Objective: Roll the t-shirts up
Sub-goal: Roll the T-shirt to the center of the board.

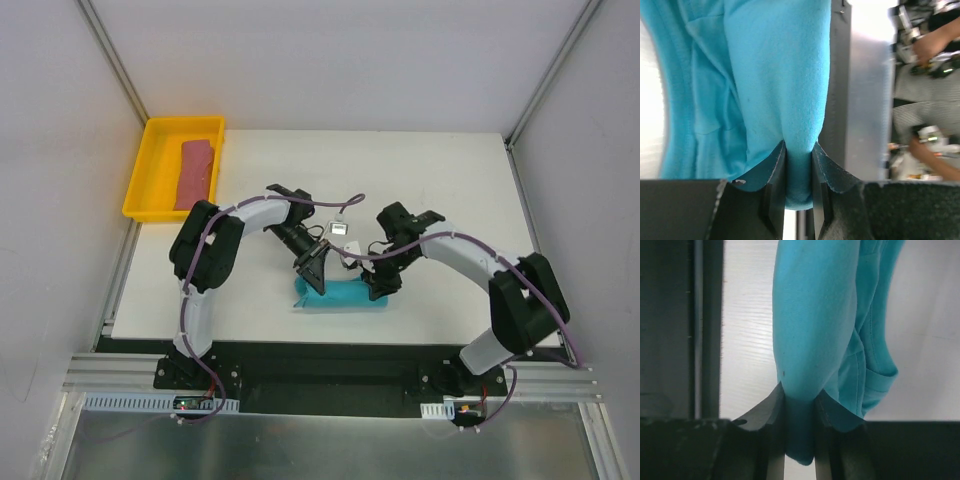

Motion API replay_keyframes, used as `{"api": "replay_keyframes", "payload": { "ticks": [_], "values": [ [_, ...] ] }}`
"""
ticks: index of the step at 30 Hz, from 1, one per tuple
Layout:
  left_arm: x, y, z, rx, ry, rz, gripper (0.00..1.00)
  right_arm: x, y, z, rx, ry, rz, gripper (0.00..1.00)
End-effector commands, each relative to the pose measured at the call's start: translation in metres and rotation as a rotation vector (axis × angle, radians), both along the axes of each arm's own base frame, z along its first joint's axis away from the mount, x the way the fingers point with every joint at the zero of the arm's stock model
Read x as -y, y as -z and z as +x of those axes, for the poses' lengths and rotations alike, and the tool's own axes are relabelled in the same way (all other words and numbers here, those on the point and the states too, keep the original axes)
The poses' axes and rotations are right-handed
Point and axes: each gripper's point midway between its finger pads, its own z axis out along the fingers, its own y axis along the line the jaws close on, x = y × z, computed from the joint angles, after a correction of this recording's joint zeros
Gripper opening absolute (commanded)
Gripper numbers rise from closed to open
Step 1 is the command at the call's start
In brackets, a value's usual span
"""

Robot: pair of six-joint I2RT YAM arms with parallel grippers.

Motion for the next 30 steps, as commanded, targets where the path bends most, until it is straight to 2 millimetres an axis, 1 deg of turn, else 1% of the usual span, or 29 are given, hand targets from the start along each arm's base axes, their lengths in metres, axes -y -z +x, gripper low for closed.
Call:
{"api": "replay_keyframes", "payload": {
  "ticks": [1,2,3,4,5,6,7,8,9,11,12,14,16,17,18,20,21,22,23,24,25,26,27,28,29,30],
  "values": [
    [-0.011,-0.003,-0.018,-0.240,-0.036,0.071,0.02,0.033,-0.011,-0.055,-0.405,-0.027,-0.113,0.16],
    [-0.013,0.000,-0.016,-0.251,-0.042,0.083,0.02,0.034,-0.004,-0.053,-0.469,-0.015,-0.126,0.16],
    [-0.014,0.006,-0.014,-0.267,-0.047,0.099,0.02,0.036,-0.007,-0.055,-0.515,-0.008,-0.140,0.15],
    [-0.014,0.008,-0.008,-0.275,-0.061,0.108,0.02,0.033,-0.010,-0.047,-0.525,-0.002,-0.132,0.15],
    [-0.015,0.011,-0.005,-0.276,-0.065,0.120,0.02,0.034,-0.003,-0.044,-0.579,0.005,-0.142,0.15],
    [-0.016,0.018,-0.003,-0.302,-0.073,0.140,0.02,0.036,-0.005,-0.046,-0.620,0.006,-0.157,0.14],
    [-0.017,0.019,0.002,-0.299,-0.079,0.141,0.02,0.036,-0.004,-0.044,-0.648,0.004,-0.164,0.14],
    [-0.019,0.022,0.007,-0.306,-0.094,0.143,0.02,0.034,-0.006,-0.034,-0.646,0.013,-0.158,0.14],
    [-0.021,0.027,0.010,-0.321,-0.101,0.155,0.03,0.036,-0.002,-0.034,-0.699,0.011,-0.175,0.14],
    [-0.025,0.031,0.017,-0.333,-0.121,0.169,0.04,0.035,-0.001,-0.023,-0.709,0.021,-0.180,0.14],
    [-0.028,0.037,0.019,-0.335,-0.119,0.192,0.05,0.037,0.004,-0.022,-0.746,0.019,-0.201,0.13],
    [-0.034,0.040,0.025,-0.341,-0.141,0.201,0.11,0.041,0.009,-0.020,-0.770,0.016,-0.234,0.14],
    [-0.038,0.038,0.033,-0.353,-0.190,0.205,0.20,0.041,0.015,-0.016,-0.803,0.017,-0.265,0.14],
    [-0.038,0.035,0.041,-0.304,-0.215,0.185,0.22,0.043,0.016,-0.016,-0.823,0.019,-0.289,0.14],
    [-0.043,0.032,0.048,-0.302,-0.254,0.191,0.24,0.042,0.016,-0.012,-0.827,0.021,-0.294,0.14],
    [-0.049,0.031,0.059,-0.216,-0.274,0.196,0.28,0.039,0.018,-0.011,-0.893,0.044,-0.325,0.14],
    [-0.052,0.021,0.063,-0.161,-0.283,0.191,0.29,0.037,0.019,-0.004,-0.890,0.067,-0.336,0.14],
    [-0.056,0.020,0.065,-0.114,-0.280,0.214,0.30,0.035,0.023,-0.004,-0.922,0.092,-0.364,0.14],
    [-0.058,0.011,0.068,-0.055,-0.282,0.211,0.32,0.035,0.023,-0.004,-0.955,0.111,-0.385,0.14],
    [-0.060,0.008,0.071,-0.015,-0.286,0.215,0.33,0.033,0.025,-0.001,-0.967,0.129,-0.406,0.14],
    [-0.062,0.005,0.073,0.022,-0.288,0.218,0.34,0.031,0.026,0.005,-0.967,0.153,-0.413,0.13],
    [-0.066,0.005,0.076,0.067,-0.290,0.242,0.34,0.031,0.031,0.005,-1.009,0.193,-0.459,0.13],
    [-0.066,-0.005,0.079,0.131,-0.297,0.225,0.37,0.031,0.032,0.007,-1.018,0.208,-0.475,0.13],
    [-0.065,-0.009,0.079,0.177,-0.291,0.216,0.38,0.030,0.034,0.011,-1.019,0.227,-0.488,0.13],
    [-0.067,-0.023,0.078,0.266,-0.287,0.205,0.39,0.029,0.036,0.010,-1.041,0.251,-0.509,0.13],
    [-0.067,-0.021,0.075,0.334,-0.259,0.195,0.42,0.028,0.037,0.010,-1.054,0.263,-0.513,0.13]
  ]
}}
